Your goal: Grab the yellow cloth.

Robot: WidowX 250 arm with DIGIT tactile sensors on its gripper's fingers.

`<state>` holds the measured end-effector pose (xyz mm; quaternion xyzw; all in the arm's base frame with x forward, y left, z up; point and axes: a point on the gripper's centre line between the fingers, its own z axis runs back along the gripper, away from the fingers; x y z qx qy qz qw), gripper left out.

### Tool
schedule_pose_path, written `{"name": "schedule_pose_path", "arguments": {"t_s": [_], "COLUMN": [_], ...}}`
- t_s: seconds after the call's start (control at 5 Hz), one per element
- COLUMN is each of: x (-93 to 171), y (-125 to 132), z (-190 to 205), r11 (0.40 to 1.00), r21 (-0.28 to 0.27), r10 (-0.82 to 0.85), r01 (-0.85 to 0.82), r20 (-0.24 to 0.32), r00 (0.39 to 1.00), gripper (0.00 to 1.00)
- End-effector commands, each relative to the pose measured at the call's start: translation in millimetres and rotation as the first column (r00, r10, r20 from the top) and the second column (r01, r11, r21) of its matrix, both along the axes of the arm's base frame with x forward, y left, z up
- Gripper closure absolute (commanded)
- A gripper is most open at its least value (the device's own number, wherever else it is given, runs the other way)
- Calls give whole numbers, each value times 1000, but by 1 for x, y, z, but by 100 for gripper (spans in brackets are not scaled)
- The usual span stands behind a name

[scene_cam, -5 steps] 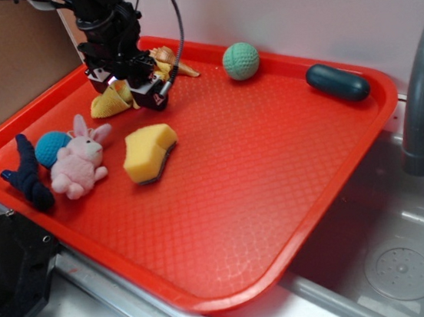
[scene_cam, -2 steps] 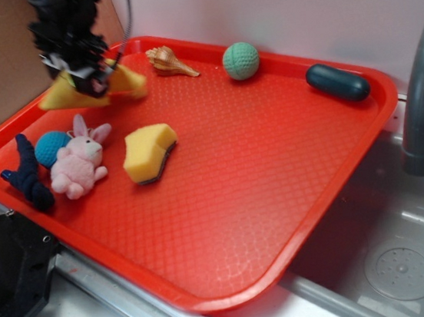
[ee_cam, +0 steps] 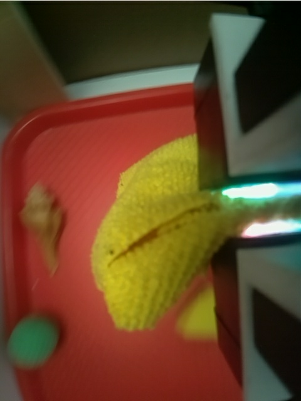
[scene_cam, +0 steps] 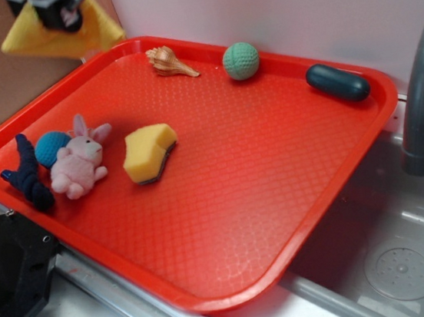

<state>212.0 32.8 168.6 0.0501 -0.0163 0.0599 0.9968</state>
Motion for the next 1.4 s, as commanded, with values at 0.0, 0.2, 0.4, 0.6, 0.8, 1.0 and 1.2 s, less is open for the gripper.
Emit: {"name": "schedule_pose_path", "arguments": {"t_s": [0.0,0.2,0.4,0.6,0.8,1.0,1.2], "x": [25,20,15,8,10,13,17], "y": [-72,-81,-75,-49,-38,-35,-35], "z": [68,86,84,71,61,56,52], "r11": [993,991,993,999,999,999,999], "r21": [35,30,30,34,-22,-36,-35], "r10": [-117,-135,-117,-32,-22,-8,-8], "r01": [115,133,115,29,24,12,12], "r20": [52,92,89,81,111,104,101], "r00": [992,987,989,996,994,995,995], "gripper": [100,100,100,100,100,100,100]}}
